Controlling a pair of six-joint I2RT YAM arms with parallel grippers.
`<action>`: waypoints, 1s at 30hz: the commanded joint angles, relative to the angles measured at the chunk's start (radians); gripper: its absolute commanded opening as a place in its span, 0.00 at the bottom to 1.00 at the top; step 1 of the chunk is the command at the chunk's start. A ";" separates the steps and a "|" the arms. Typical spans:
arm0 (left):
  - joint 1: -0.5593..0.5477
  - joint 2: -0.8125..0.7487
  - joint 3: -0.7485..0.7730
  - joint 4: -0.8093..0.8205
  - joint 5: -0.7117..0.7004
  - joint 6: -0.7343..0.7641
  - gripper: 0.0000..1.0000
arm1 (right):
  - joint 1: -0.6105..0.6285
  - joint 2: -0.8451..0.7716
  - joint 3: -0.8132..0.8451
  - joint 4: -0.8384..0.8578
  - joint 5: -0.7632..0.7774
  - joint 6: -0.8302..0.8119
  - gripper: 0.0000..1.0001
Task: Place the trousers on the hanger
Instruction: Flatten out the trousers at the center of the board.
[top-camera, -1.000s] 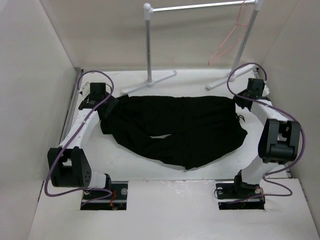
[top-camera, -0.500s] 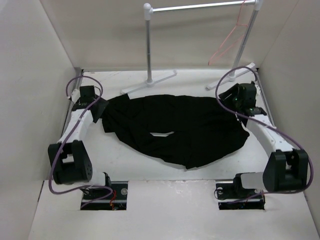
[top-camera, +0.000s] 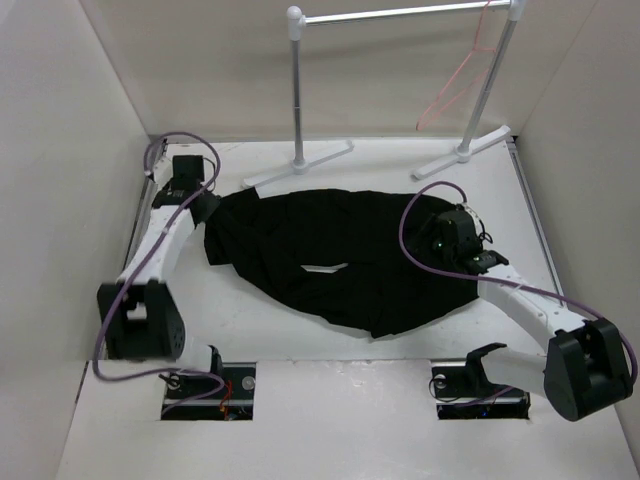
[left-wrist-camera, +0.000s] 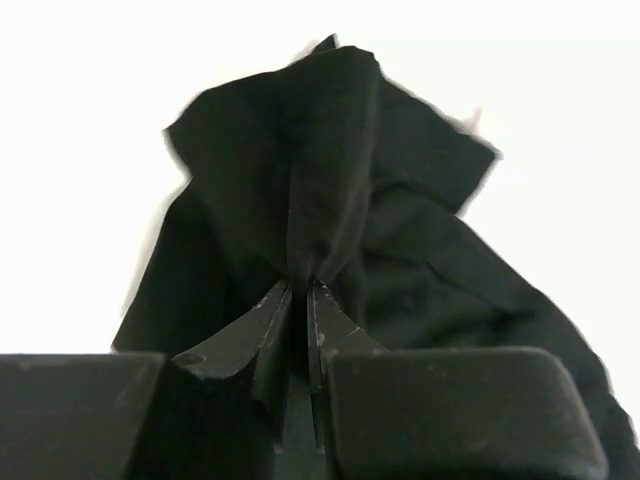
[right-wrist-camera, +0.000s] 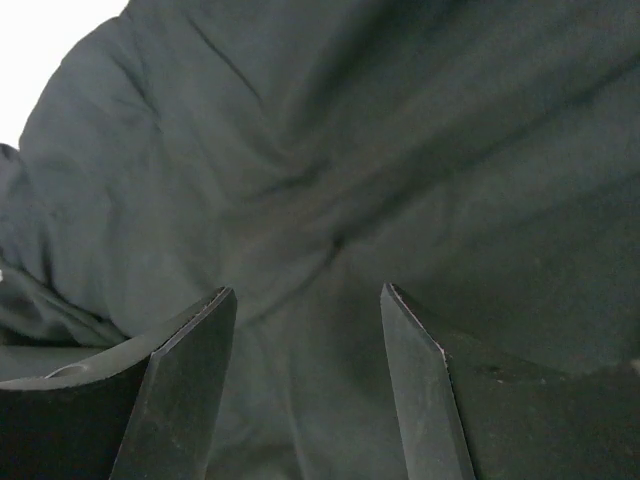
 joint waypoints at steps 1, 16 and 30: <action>-0.030 -0.276 0.032 -0.128 -0.151 0.003 0.08 | 0.012 -0.010 -0.027 0.033 0.018 0.018 0.66; -0.040 -0.923 -0.325 -0.736 -0.237 -0.281 0.55 | 0.066 0.085 -0.004 0.033 -0.050 -0.005 0.66; -0.072 -0.182 -0.045 -0.123 -0.158 -0.019 0.62 | 0.073 0.085 0.002 0.011 -0.051 -0.065 0.22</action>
